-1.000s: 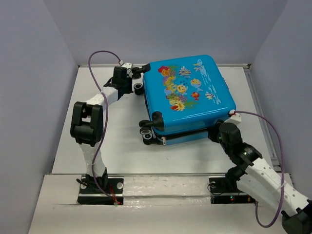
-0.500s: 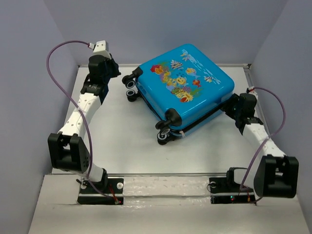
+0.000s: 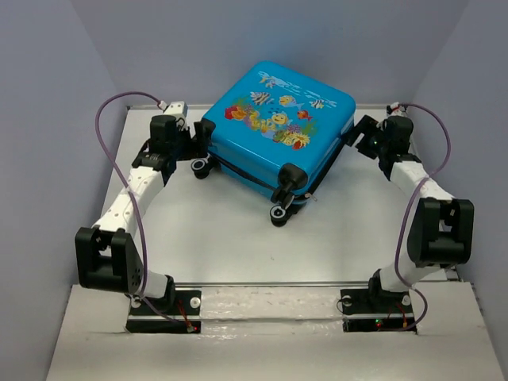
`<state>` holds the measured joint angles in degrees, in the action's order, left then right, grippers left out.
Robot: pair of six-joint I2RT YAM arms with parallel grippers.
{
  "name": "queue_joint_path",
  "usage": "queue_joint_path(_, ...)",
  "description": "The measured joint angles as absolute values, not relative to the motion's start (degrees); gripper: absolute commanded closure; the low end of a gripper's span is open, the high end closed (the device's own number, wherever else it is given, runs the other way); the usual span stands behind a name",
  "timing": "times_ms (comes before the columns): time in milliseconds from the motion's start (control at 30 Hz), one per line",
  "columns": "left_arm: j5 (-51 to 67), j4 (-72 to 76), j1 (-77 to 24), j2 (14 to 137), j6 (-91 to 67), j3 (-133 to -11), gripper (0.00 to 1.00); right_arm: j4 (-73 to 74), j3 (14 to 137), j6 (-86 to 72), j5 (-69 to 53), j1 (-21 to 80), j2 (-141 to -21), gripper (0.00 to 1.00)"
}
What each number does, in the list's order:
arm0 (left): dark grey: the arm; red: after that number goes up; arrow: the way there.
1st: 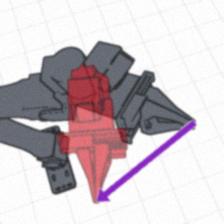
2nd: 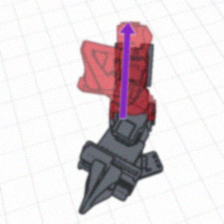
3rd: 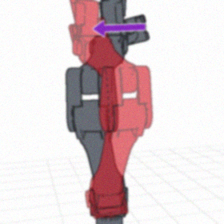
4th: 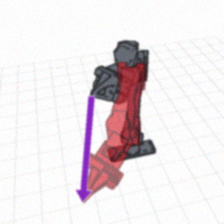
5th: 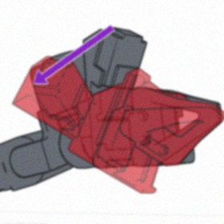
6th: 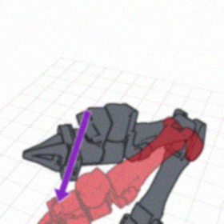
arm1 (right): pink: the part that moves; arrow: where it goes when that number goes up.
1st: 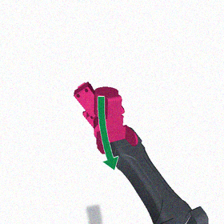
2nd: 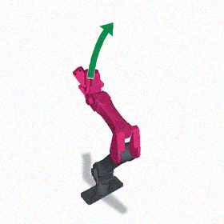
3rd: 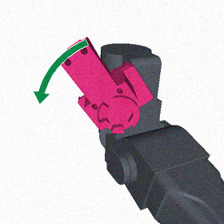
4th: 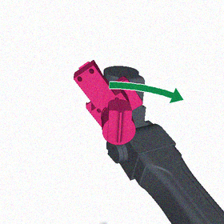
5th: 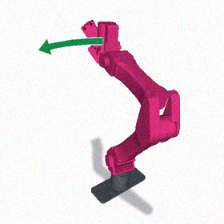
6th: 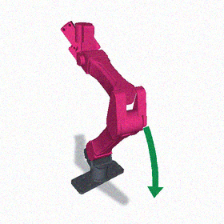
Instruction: Pack the luggage
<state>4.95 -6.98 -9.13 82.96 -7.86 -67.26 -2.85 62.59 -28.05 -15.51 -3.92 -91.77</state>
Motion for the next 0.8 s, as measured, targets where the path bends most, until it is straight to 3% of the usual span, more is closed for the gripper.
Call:
queue_joint_path(200, 0.56, -8.69, -8.58, 78.5, -5.45, -64.53, 0.01, -7.49, 55.11, -29.12, -21.63, -3.51, -84.07, 0.26)
queue_joint_path(533, 7.57, -7.94, -7.99, 83.35, -2.81, -65.04, 0.02, -9.41, 44.01, -30.46, -26.41, -3.03, -72.2, 0.26)
queue_joint_path(800, 11.9, -7.55, -7.75, 89.12, -1.91, -68.93, 0.11, -9.5, 41.45, -30.46, -28.38, -3.03, -64.86, 0.26)
